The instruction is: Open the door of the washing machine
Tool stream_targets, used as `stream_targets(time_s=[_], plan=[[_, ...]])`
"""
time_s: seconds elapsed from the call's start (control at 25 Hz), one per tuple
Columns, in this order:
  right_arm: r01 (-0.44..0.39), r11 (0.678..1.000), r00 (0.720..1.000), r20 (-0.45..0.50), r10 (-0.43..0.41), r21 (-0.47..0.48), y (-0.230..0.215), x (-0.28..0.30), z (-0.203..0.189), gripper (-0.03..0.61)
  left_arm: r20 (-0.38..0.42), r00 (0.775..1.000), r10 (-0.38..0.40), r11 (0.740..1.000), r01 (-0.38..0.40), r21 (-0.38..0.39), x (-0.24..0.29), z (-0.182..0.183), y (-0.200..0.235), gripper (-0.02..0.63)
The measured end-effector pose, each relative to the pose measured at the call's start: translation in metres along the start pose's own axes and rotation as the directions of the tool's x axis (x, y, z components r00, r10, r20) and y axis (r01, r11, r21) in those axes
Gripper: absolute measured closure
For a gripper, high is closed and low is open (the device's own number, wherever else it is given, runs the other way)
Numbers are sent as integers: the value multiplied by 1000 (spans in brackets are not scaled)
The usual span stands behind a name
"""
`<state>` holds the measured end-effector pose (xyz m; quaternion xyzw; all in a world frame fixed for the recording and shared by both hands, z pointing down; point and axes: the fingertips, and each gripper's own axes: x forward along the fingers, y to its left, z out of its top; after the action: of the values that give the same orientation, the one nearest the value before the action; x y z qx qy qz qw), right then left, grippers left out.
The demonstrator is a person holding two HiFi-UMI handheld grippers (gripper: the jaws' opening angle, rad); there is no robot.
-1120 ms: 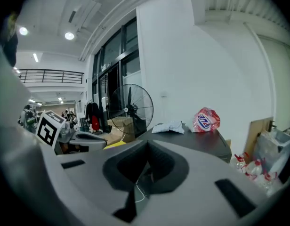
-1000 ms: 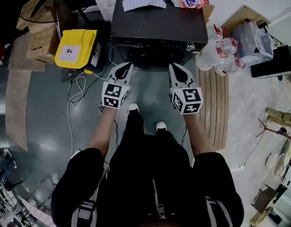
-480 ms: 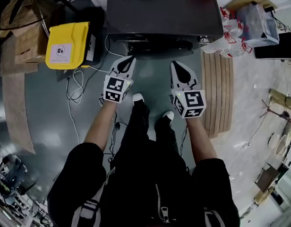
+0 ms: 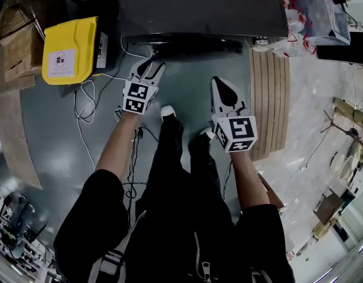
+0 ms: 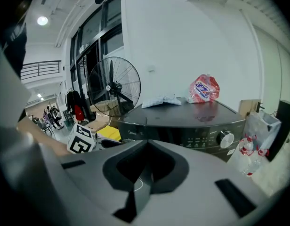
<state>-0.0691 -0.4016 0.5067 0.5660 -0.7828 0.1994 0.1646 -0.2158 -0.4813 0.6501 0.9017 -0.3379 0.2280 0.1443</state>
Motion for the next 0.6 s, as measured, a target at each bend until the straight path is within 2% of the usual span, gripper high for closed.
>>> stream_targets(time_s=[0.24,0.44,0.6], plan=[[20,999,999,-33,-19,30,-11,5,-16,574,-127,990,-59,997,65,48,42,-53,17,433],[47,997,997,-69,-42,61,-25,4,-37,574,-243,963,-119,982,150,114,71,-88,20,433],[76,994,994,-86,-69,80,-43,-3,-49,574,-303,942,-142,974,188,128,90,-112,19,440]])
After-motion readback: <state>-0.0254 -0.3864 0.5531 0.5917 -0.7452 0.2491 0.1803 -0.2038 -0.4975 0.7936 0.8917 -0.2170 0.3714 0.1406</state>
